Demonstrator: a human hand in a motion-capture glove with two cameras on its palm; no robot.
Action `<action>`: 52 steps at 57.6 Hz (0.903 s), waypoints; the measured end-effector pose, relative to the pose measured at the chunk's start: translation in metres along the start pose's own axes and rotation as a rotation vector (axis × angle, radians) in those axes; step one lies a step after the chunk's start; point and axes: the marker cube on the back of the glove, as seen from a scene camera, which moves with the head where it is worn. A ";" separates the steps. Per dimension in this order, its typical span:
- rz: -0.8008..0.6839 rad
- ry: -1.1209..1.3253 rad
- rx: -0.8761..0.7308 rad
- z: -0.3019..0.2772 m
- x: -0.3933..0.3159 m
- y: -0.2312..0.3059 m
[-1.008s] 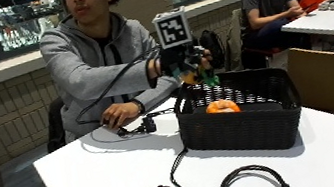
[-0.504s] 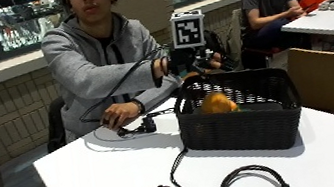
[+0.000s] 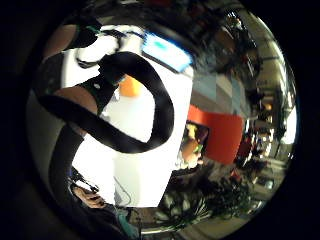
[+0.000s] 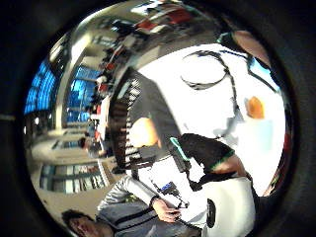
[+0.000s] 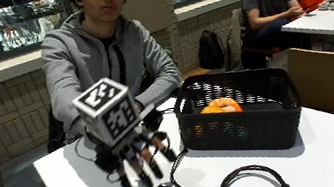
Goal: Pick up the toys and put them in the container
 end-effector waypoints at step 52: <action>0.128 0.270 0.000 0.082 0.050 -0.049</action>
